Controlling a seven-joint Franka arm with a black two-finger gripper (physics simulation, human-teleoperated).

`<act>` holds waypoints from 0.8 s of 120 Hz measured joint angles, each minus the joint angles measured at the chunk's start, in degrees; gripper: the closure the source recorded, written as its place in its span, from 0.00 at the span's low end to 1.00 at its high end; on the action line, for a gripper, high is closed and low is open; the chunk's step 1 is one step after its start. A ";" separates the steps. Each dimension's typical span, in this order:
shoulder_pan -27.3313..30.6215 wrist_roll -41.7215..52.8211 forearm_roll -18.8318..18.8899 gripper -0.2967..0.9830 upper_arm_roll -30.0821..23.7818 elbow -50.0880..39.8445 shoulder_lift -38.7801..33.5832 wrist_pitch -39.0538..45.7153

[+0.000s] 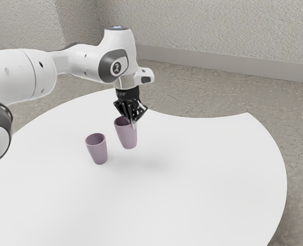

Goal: Place the right cup onto the left cup

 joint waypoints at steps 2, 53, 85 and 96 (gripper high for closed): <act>-0.01 -0.02 0.14 0.85 0.11 -0.37 -0.47 -0.08; 0.67 -0.73 4.26 0.85 2.18 -2.13 -5.51 -4.10; 1.19 -1.06 5.28 0.85 3.66 -2.28 -6.05 -6.04; 1.38 -1.16 5.75 0.85 4.24 -2.32 -5.99 -6.44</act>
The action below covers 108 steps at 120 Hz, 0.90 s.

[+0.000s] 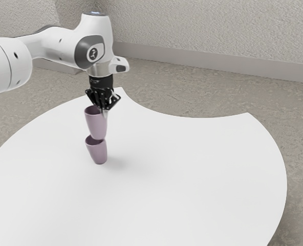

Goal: Place the right cup onto the left cup

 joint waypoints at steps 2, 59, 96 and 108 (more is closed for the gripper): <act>0.05 -0.02 0.06 0.85 0.09 0.00 0.03 -0.08; 1.16 -0.33 0.69 0.85 1.15 0.80 2.33 -0.62; 1.82 -0.34 0.66 0.85 1.02 2.50 5.07 -0.27; 1.85 -0.34 0.64 0.85 1.03 2.66 5.70 -0.20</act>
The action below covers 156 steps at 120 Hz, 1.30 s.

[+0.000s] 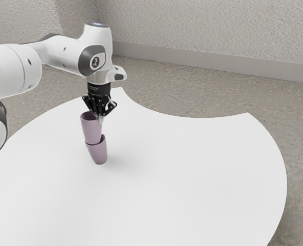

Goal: Place the right cup onto the left cup

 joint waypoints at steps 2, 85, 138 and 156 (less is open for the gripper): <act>0.04 0.00 -0.01 0.85 -0.01 0.01 0.12 0.01; -0.41 -1.62 -1.01 0.34 -1.04 1.02 -2.88 -3.11; -1.89 -2.53 -1.08 0.25 -5.56 -9.02 -18.48 -5.53; -3.34 -2.00 -0.54 0.24 -6.06 -10.25 -21.24 -6.55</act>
